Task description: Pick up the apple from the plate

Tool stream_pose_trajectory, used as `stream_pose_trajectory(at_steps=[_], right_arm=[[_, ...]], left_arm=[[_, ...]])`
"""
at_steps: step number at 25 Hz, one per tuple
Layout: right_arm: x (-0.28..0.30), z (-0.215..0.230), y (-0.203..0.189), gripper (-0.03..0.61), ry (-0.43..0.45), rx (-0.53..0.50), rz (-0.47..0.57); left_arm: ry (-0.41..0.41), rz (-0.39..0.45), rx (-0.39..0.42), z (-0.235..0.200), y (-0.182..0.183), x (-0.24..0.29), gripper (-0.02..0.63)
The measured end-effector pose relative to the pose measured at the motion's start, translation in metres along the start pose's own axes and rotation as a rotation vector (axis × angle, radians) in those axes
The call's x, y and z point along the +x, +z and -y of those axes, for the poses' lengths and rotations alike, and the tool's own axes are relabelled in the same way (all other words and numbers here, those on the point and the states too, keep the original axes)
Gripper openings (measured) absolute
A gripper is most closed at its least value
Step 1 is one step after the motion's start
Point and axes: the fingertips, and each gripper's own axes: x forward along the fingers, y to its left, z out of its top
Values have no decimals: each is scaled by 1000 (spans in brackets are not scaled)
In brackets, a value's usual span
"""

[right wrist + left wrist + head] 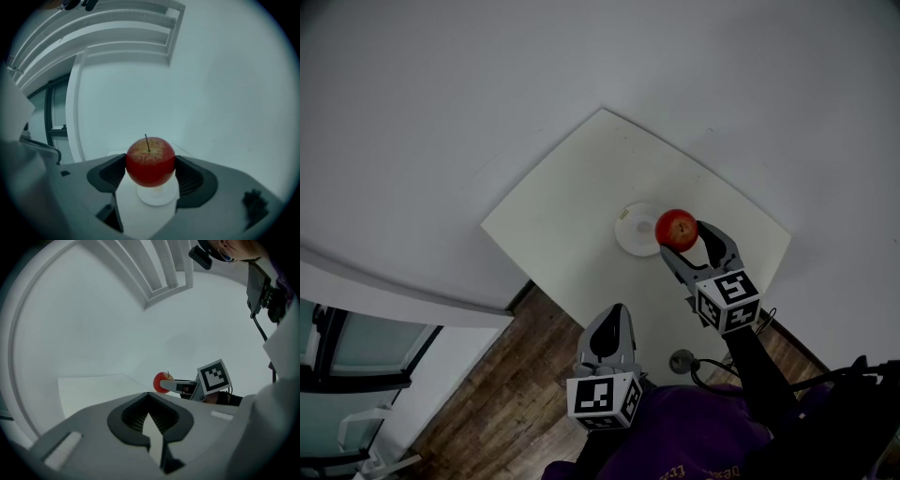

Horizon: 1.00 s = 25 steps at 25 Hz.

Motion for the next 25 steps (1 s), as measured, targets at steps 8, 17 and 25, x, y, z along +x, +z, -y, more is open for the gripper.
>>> stream_pose_trajectory(at_steps=[8, 17, 25], right_arm=[[-19, 0, 9, 339, 0, -1, 62], [-31, -2, 20, 339, -5, -11, 106], [-32, -1, 23, 339, 0, -19, 120]], left_arm=[[-10, 5, 30, 11, -4, -1, 7], [-21, 12, 48, 18, -2, -7, 8], [-16, 21, 50, 19, -2, -7, 8]])
